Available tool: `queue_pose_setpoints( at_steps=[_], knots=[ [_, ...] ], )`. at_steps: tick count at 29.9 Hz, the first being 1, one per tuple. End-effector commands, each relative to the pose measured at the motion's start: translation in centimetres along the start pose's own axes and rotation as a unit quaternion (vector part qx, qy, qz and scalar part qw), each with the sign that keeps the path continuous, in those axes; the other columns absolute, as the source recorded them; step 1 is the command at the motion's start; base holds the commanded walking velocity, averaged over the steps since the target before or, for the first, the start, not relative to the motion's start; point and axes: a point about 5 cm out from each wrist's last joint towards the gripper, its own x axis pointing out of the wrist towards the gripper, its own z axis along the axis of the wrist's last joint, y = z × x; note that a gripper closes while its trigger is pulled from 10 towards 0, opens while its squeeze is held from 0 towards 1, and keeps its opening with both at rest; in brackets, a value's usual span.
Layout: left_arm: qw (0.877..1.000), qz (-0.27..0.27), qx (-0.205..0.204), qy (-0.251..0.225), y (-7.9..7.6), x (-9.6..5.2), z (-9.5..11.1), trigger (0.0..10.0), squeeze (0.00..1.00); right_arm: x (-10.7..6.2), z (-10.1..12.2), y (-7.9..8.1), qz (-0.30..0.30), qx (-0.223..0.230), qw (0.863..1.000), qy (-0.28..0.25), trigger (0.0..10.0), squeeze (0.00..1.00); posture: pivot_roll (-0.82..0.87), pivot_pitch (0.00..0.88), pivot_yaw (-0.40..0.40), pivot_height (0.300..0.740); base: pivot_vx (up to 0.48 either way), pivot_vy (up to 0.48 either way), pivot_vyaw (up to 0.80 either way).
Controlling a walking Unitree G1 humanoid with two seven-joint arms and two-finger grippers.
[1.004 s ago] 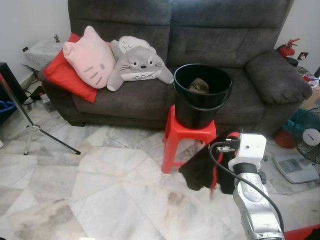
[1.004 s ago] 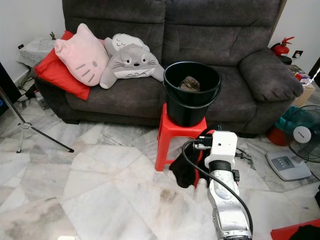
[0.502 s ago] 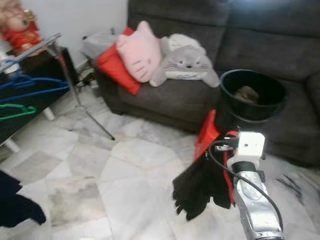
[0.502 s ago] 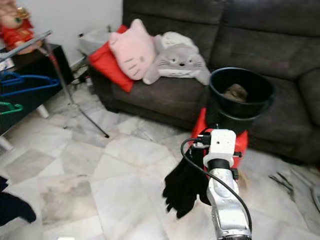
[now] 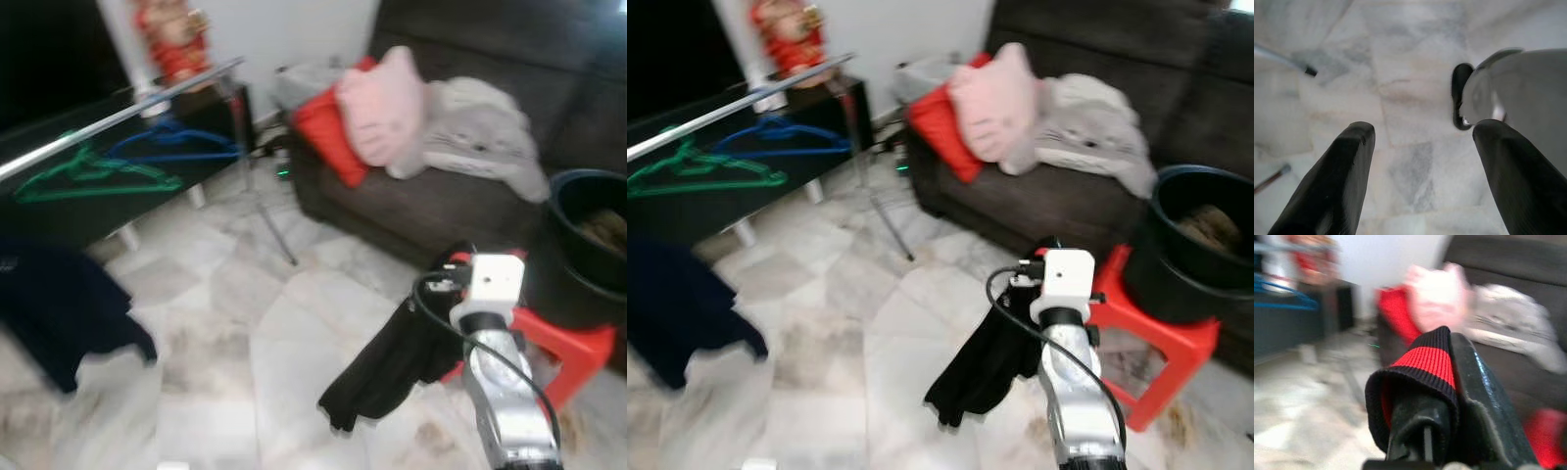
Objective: Hang hanger
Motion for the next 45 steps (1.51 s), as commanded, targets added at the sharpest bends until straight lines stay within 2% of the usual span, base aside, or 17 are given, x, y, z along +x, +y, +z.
queue_pose_setpoints(
  at_steps=[1, 20, 40, 45],
  knots=[
    [1.0, -0.004, 0.003, 0.003, -0.25, 0.01, -0.05, 10.0, 0.0, 0.15, 0.56, -1.01, -0.011, -0.003, 1.0, -0.012, 10.0, 0.0, -0.02, 0.0, -0.019, 0.74, 0.0, 0.0, 0.8],
    [1.0, -0.001, -0.006, 0.001, -0.38, -0.04, -0.18, 10.0, 0.0, 0.22, 0.35, -1.46, -0.01, -0.005, 1.0, -0.005, 10.0, 0.0, -0.02, 0.0, -0.032, 0.74, 0.0, 0.0, 0.8],
    [1.0, -0.002, -0.012, -0.002, -0.41, 0.02, 0.06, 10.0, 0.0, 0.63, 0.8, -1.19, -0.006, 0.002, 1.0, -0.012, 10.0, 0.0, -0.02, 0.0, -0.036, 0.74, 0.0, 0.0, 0.8],
    [1.0, -0.006, -0.007, -0.002, -0.43, 0.04, 0.13, 10.0, 0.0, 0.75, 0.85, -1.12, -0.006, 0.011, 1.0, -0.013, 10.0, 0.0, -0.02, 0.0, -0.035, 0.74, 0.0, 0.0, 0.0]
  ],
)
